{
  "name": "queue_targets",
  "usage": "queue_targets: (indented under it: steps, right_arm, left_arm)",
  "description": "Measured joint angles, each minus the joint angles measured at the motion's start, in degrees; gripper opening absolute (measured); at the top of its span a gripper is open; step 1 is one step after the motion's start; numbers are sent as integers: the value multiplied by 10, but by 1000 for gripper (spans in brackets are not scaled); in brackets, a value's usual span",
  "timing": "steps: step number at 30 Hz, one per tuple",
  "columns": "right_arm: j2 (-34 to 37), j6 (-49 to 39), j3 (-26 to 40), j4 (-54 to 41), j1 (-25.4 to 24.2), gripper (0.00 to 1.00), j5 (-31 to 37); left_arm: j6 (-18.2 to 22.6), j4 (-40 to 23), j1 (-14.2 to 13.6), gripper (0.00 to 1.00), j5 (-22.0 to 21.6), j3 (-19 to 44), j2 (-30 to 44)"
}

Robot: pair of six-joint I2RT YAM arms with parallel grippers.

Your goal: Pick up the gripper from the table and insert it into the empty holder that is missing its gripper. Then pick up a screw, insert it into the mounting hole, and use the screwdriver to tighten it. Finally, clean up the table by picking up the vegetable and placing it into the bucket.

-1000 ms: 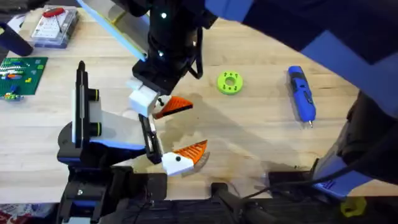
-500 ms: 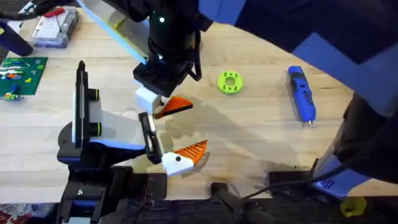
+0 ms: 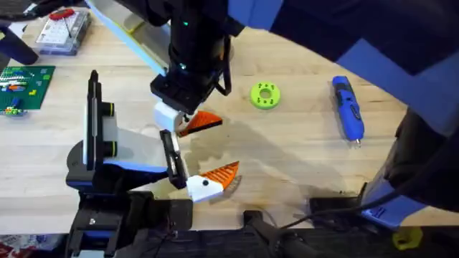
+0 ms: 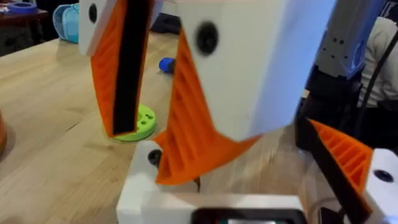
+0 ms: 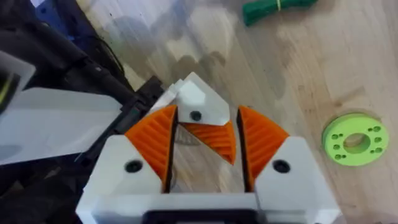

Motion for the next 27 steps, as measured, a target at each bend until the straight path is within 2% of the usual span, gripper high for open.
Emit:
queue_targets:
  steps: [12,18,23,27]
  right_arm:
    - [9,0,0,0,2,411,1]
    - [9,0,0,3,0,265,10]
    - [9,0,0,8,2,231,2]
    - [9,0,0,8,2,166,0]
  left_arm:
    - [-2,0,0,991,0,0,0]
    - [-1,0,0,991,0,0,0]
    - [-2,0,0,991,0,0,0]
    - [-2,0,0,991,0,0,0]
